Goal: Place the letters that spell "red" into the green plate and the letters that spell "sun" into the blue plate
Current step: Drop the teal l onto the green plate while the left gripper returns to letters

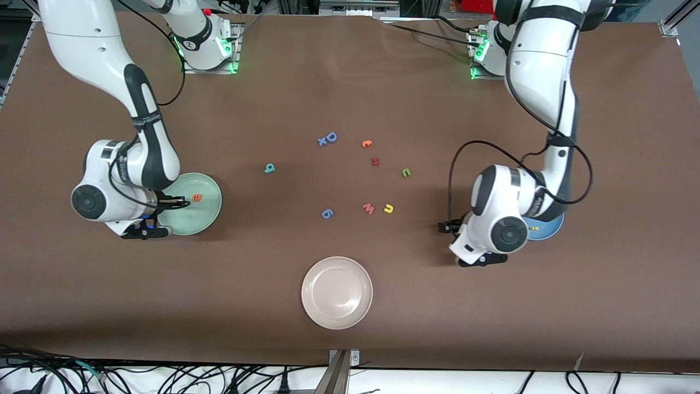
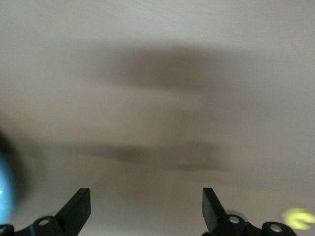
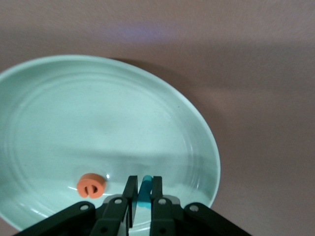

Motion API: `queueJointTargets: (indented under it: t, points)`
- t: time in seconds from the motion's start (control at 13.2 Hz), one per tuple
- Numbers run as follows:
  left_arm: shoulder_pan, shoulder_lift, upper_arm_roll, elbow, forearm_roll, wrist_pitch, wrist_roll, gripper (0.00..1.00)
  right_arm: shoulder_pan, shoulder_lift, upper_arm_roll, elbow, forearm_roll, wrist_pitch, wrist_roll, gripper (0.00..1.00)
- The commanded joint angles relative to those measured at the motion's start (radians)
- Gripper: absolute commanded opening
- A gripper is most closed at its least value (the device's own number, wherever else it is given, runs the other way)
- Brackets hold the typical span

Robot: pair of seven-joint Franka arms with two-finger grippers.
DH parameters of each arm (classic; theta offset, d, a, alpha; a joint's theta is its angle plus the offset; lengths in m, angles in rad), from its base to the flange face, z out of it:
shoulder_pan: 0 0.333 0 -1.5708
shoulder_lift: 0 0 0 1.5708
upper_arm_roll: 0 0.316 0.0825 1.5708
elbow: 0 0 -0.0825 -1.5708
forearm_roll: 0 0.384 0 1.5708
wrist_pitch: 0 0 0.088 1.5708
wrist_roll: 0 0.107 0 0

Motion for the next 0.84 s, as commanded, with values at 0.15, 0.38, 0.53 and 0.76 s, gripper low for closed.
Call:
queueJointTargets:
  t: [0.15,0.38,0.53,0.76]
  points:
    - [-0.07,-0.025,0.001,-0.047,-0.118,0.1,-0.352,1.0,0.007,-0.006,0.024,0.007,0.03,-0.006,0.019,0.98]
    - [-0.148,-0.116,0.001,-0.255,-0.159,0.358,-0.509,1.0,0.036,-0.045,0.026,0.019,0.03,-0.088,0.127,0.98]
    - [-0.211,-0.173,-0.007,-0.385,-0.193,0.506,-0.604,1.0,0.093,-0.082,0.026,0.018,0.03,-0.133,0.291,0.98]
    - [-0.297,-0.167,-0.002,-0.446,-0.184,0.644,-0.802,1.0,0.179,-0.127,0.026,0.002,0.029,-0.153,0.521,0.98]
